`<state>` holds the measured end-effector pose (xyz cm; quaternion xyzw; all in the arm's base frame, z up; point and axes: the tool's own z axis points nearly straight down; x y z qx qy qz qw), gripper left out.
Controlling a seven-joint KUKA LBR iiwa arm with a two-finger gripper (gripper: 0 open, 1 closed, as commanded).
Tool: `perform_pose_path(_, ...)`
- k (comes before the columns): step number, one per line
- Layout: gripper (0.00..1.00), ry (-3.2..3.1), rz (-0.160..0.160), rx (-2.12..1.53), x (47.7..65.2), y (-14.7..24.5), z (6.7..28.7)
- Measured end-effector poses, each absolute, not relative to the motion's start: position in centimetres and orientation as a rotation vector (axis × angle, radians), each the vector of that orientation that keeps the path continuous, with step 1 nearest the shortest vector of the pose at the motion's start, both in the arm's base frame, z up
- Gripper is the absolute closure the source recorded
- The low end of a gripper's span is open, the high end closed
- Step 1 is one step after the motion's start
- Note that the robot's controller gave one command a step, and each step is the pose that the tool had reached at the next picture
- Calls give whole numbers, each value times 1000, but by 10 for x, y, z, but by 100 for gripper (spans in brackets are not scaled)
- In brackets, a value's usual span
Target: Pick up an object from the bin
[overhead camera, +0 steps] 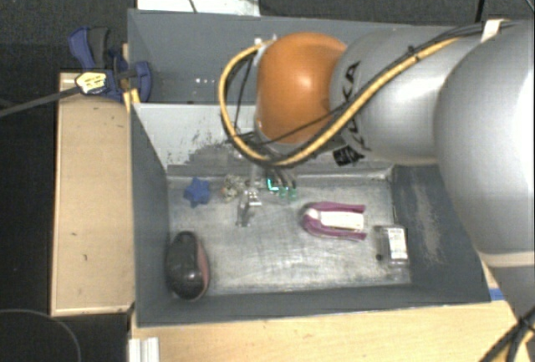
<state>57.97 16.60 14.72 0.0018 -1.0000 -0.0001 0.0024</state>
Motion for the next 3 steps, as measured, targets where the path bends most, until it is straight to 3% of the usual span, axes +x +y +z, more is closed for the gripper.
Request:
perform_pose_path(1, 0, -3117, 2, -363, 579, 156, 75)
perform_pose_path(2, 100, -3120, -1, -367, 580, 156, 77)
perform_pose_path(3, 100, -3128, -7, -381, 579, 163, 211)
